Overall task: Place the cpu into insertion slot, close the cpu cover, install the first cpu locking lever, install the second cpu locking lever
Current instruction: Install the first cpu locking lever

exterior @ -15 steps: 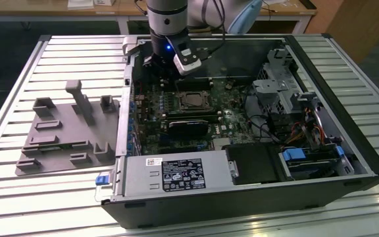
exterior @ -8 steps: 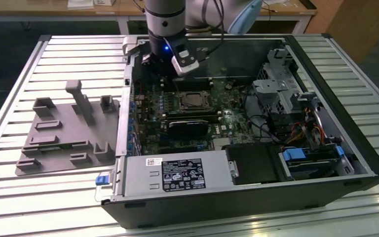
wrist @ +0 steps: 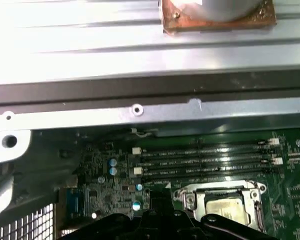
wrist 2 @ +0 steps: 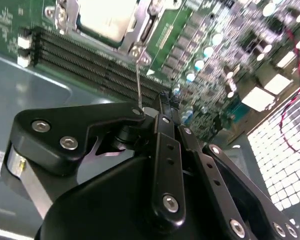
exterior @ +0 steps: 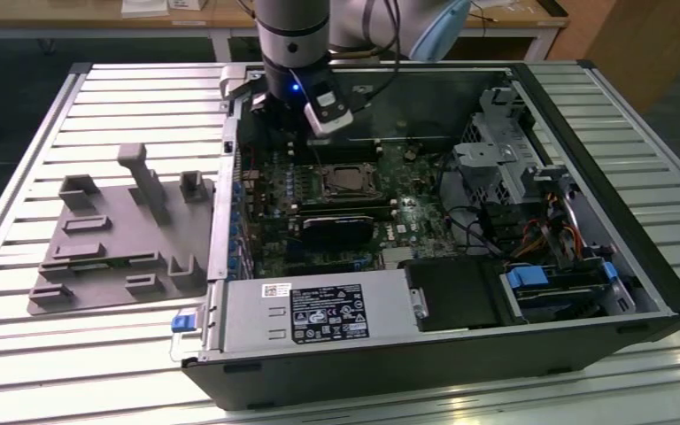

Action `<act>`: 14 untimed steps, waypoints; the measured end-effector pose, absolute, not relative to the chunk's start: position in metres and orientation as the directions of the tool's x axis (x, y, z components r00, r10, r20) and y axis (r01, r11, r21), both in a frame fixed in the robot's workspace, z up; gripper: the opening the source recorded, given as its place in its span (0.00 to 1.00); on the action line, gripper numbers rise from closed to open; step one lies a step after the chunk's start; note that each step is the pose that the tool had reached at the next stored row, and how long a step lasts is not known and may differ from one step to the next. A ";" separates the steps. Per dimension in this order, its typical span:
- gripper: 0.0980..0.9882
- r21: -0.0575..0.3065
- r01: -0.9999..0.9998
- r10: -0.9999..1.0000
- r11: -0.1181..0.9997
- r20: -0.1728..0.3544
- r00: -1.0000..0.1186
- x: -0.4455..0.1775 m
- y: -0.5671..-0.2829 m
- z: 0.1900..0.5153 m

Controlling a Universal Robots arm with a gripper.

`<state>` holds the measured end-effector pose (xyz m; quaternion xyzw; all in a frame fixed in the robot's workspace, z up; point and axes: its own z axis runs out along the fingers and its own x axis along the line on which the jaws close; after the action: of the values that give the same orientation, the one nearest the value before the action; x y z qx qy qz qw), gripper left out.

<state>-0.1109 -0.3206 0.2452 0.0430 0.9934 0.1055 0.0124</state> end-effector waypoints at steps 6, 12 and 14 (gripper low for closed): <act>0.00 0.233 0.083 0.088 0.969 -0.013 -0.996 -0.111 -0.321 0.245; 0.00 0.233 0.083 0.088 0.969 -0.013 -0.996 -0.106 -0.321 0.245; 0.00 0.233 0.083 0.088 0.969 -0.013 -0.996 -0.102 -0.321 0.245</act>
<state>-0.1021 -0.3208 0.2452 0.0431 0.9921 0.1168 0.0116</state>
